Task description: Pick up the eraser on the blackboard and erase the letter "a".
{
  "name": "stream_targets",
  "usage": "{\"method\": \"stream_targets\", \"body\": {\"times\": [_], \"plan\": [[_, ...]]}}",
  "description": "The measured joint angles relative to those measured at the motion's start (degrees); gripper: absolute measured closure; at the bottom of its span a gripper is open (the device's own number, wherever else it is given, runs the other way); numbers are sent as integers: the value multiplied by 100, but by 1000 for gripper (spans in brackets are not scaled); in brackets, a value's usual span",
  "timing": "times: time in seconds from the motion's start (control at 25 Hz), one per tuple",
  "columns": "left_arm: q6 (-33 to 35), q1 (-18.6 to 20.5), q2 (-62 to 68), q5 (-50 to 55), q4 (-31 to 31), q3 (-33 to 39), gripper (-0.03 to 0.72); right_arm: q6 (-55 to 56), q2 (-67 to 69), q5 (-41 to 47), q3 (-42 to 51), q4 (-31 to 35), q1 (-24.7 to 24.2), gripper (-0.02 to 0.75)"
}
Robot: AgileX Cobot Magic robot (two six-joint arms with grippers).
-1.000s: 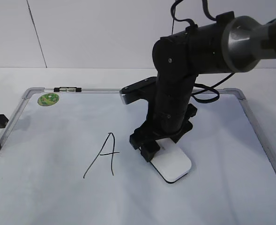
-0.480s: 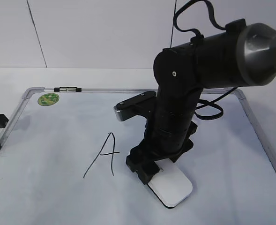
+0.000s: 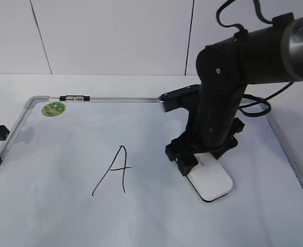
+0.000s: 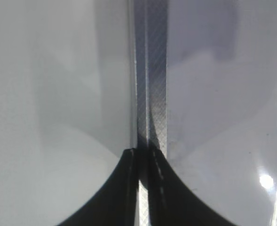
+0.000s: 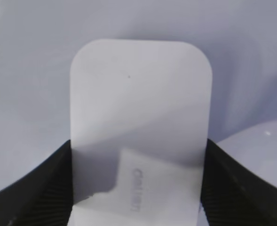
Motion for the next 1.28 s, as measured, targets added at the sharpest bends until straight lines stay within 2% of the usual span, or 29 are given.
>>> {"method": "stream_targets", "body": {"times": [0.16,0.36,0.52,0.72,0.8,0.92,1.12,1.28], "plan": [[0,0,0,0,0,0,671,25,0,-56,0,-53,-382,182],[0,0,0,0,0,0,671,-29,-4,-72,0,-54,-320,182],[0,0,0,0,0,0,671,-348,-4,-82,0,71,10,182],[0,0,0,0,0,0,671,-441,-4,-82,3,249,692,182],[0,0,0,0,0,0,671,-453,-4,5,-39,319,776,182],[0,0,0,0,0,0,671,-453,19,483,-478,356,764,182],[0,0,0,0,0,0,671,-417,19,1324,-1724,132,738,182],[0,0,0,0,0,0,671,-348,-3,1610,-1977,126,505,182]]}}
